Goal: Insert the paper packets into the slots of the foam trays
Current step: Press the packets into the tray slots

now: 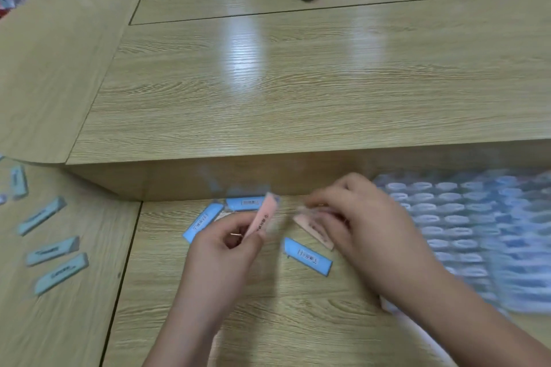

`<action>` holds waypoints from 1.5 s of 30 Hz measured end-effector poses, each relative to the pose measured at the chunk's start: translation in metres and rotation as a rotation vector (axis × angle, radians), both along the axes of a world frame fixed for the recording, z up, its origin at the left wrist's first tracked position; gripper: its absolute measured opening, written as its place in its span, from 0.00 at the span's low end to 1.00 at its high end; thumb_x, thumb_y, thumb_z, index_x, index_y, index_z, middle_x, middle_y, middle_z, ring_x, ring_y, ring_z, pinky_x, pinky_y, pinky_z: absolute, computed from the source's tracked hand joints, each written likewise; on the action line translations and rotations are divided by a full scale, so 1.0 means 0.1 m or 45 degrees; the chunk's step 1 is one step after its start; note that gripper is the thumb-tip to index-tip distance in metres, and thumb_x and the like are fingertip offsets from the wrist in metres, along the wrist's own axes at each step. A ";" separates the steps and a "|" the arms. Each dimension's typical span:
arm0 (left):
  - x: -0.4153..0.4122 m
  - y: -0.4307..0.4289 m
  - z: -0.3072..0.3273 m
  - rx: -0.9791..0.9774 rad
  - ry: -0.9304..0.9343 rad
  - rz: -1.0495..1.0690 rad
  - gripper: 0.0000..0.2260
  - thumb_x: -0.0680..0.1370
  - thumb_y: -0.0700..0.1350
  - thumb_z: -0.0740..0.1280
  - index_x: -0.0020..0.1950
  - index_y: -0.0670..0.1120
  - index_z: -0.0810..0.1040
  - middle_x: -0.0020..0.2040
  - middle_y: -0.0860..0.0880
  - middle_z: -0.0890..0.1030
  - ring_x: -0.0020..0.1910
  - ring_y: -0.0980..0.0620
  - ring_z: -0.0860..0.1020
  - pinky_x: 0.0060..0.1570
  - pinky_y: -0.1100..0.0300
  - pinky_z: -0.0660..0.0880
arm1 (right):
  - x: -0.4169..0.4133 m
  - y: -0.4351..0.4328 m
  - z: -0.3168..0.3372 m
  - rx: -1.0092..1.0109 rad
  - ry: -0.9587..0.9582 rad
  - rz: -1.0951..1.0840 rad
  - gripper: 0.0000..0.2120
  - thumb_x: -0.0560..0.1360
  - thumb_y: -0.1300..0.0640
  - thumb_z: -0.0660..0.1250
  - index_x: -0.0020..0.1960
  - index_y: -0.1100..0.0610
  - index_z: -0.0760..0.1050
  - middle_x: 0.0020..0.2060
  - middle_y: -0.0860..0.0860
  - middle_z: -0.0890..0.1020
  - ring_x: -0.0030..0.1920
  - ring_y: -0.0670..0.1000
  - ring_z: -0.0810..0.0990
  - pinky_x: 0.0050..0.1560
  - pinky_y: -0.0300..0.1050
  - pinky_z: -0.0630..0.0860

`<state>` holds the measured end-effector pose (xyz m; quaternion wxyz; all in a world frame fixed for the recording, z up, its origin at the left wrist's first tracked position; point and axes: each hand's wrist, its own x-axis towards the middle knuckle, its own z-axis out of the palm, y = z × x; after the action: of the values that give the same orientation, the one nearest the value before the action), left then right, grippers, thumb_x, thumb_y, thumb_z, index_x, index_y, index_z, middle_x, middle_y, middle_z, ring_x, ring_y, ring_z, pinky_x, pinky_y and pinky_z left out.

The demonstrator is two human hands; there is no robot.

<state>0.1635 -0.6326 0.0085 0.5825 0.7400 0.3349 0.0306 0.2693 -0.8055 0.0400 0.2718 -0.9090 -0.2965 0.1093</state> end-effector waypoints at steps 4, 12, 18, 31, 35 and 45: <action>0.09 -0.37 0.31 -0.072 -0.113 -0.071 0.05 0.76 0.45 0.71 0.46 0.55 0.85 0.37 0.51 0.84 0.37 0.58 0.78 0.42 0.56 0.75 | 0.02 -0.55 0.23 0.374 0.113 -0.223 0.13 0.73 0.56 0.72 0.50 0.38 0.77 0.39 0.33 0.80 0.38 0.34 0.79 0.37 0.23 0.69; 0.57 -1.55 0.76 0.019 -0.362 -0.298 0.06 0.71 0.58 0.72 0.42 0.57 0.85 0.38 0.49 0.84 0.36 0.59 0.77 0.36 0.72 0.70 | 0.15 -2.19 0.44 0.630 0.058 -0.578 0.16 0.70 0.36 0.66 0.56 0.37 0.73 0.45 0.42 0.85 0.43 0.42 0.85 0.44 0.34 0.78; 0.84 -2.50 0.75 -0.001 -0.471 -0.364 0.07 0.72 0.45 0.77 0.45 0.56 0.84 0.41 0.50 0.85 0.39 0.48 0.81 0.41 0.56 0.78 | 0.33 -3.28 0.43 0.596 -0.099 -0.785 0.15 0.74 0.41 0.69 0.56 0.47 0.77 0.45 0.41 0.86 0.42 0.43 0.84 0.41 0.39 0.81; 1.21 -3.33 0.38 0.420 -0.304 -0.405 0.06 0.73 0.50 0.72 0.44 0.63 0.83 0.32 0.52 0.75 0.31 0.56 0.72 0.29 0.69 0.66 | 0.85 -3.34 -0.03 0.425 -0.221 -0.419 0.08 0.75 0.59 0.72 0.51 0.48 0.80 0.42 0.40 0.82 0.43 0.43 0.80 0.42 0.41 0.76; 1.36 -3.40 0.33 0.479 -0.263 -0.357 0.04 0.73 0.52 0.72 0.43 0.62 0.83 0.29 0.58 0.73 0.29 0.58 0.68 0.30 0.68 0.64 | 1.00 -3.28 -0.12 0.376 -0.211 -0.318 0.07 0.74 0.61 0.73 0.51 0.53 0.82 0.45 0.44 0.84 0.46 0.44 0.81 0.44 0.47 0.79; 1.54 -3.56 0.18 0.945 -0.128 -0.394 0.05 0.71 0.50 0.76 0.46 0.58 0.86 0.44 0.55 0.71 0.48 0.52 0.67 0.49 0.57 0.66 | 1.06 -3.23 -0.18 0.164 -0.274 -0.112 0.09 0.73 0.58 0.67 0.50 0.54 0.84 0.44 0.49 0.83 0.43 0.56 0.82 0.39 0.51 0.79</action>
<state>0.3179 -0.9886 0.0269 0.2890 0.9394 0.1568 0.0975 0.3749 -1.1289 0.0215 0.3007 -0.9083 -0.2903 -0.0201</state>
